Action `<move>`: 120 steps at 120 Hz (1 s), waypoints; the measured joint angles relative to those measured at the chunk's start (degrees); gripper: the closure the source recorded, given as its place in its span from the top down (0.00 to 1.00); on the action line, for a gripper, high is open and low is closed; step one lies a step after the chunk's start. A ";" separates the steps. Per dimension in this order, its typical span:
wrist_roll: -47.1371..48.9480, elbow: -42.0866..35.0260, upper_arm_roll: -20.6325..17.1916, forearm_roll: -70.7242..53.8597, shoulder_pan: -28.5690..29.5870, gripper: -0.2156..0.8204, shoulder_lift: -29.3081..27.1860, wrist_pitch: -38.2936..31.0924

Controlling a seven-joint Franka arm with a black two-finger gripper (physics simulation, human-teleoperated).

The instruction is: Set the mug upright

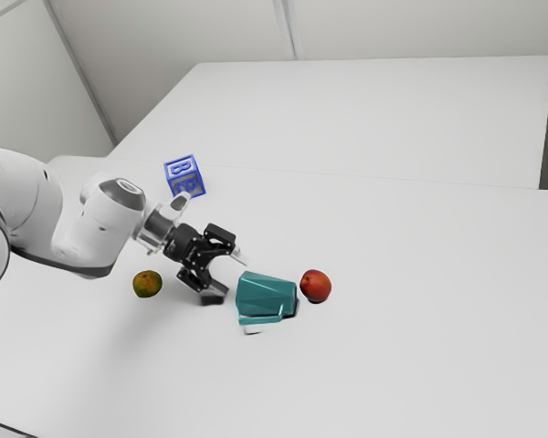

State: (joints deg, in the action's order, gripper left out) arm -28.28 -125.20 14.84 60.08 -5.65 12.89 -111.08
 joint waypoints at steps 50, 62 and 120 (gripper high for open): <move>-4.49 -0.97 0.01 4.65 -1.53 0.79 -0.29 -0.01; -5.15 -1.61 -0.04 5.78 -1.95 0.77 -0.30 -0.32; -7.14 -2.42 -0.07 7.64 -2.44 0.37 -1.31 -0.94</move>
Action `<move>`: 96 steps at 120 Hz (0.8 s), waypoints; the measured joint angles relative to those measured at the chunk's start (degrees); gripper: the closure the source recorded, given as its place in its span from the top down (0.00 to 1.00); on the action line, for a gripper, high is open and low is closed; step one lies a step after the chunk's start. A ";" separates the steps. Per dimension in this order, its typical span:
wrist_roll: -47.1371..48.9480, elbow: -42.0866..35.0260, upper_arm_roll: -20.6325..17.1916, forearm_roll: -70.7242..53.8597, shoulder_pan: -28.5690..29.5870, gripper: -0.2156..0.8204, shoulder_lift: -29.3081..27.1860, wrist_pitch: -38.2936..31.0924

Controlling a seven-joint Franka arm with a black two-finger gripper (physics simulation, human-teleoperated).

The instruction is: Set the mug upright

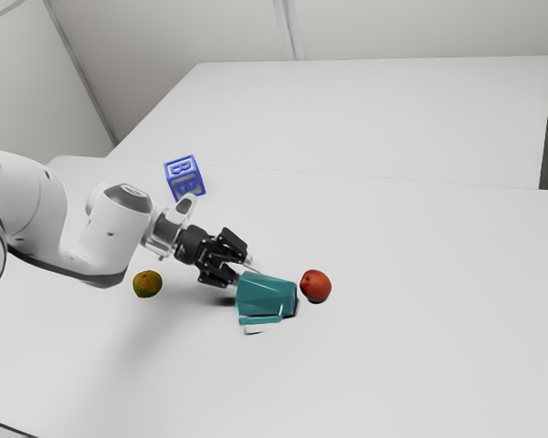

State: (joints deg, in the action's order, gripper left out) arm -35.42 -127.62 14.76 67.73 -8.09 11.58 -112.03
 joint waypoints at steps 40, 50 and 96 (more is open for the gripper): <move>-0.51 -0.01 0.00 -0.03 -0.25 0.10 -0.59 0.00; -0.52 -0.02 0.01 -0.15 -0.32 0.07 -1.15 -0.04; 0.48 0.18 0.09 -4.08 0.07 0.04 -4.06 -0.41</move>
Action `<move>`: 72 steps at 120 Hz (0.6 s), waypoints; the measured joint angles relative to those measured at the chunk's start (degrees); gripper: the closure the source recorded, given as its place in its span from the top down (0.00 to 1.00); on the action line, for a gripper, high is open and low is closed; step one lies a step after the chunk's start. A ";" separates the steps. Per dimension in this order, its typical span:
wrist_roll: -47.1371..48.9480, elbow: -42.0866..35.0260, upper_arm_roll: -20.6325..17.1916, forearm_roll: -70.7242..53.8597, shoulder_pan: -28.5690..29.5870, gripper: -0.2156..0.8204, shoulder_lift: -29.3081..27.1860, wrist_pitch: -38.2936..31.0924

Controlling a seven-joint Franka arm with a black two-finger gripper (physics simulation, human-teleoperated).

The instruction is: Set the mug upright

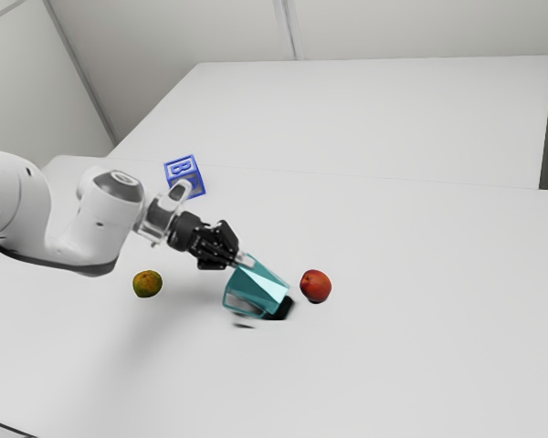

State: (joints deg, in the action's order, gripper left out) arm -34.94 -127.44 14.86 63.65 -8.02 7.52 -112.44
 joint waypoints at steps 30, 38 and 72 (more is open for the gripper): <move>1.12 1.94 0.00 -7.43 1.34 0.03 -0.92 -2.46; 1.55 2.22 0.01 -9.92 0.45 0.03 -1.70 -4.19; 6.05 2.42 0.20 -26.18 -5.79 0.03 -4.57 -14.46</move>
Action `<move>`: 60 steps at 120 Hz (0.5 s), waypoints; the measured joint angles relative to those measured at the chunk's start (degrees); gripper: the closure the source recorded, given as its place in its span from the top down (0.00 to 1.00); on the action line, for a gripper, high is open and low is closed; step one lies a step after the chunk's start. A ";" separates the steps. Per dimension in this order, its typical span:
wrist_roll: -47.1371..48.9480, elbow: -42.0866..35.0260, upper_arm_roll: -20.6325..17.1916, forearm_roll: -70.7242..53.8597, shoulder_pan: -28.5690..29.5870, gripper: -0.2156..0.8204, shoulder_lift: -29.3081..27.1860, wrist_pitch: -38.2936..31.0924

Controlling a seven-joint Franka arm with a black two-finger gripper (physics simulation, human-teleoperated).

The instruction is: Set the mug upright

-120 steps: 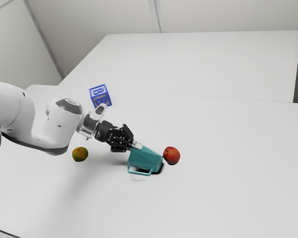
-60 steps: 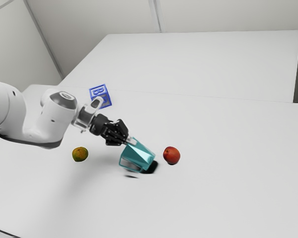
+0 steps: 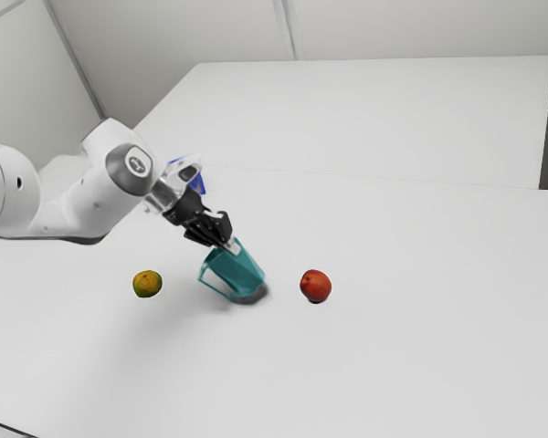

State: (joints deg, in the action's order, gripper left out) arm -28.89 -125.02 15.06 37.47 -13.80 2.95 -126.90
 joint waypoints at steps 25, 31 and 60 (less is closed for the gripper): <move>6.11 0.17 0.13 -15.03 -2.71 0.03 -0.38 -6.93; 7.62 0.18 0.15 -18.10 -2.97 0.03 -0.42 -8.31; 13.53 0.01 0.20 -26.92 -2.56 0.03 -0.14 -13.13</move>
State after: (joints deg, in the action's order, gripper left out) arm -15.35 -125.01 15.26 10.55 -16.36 2.81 -140.03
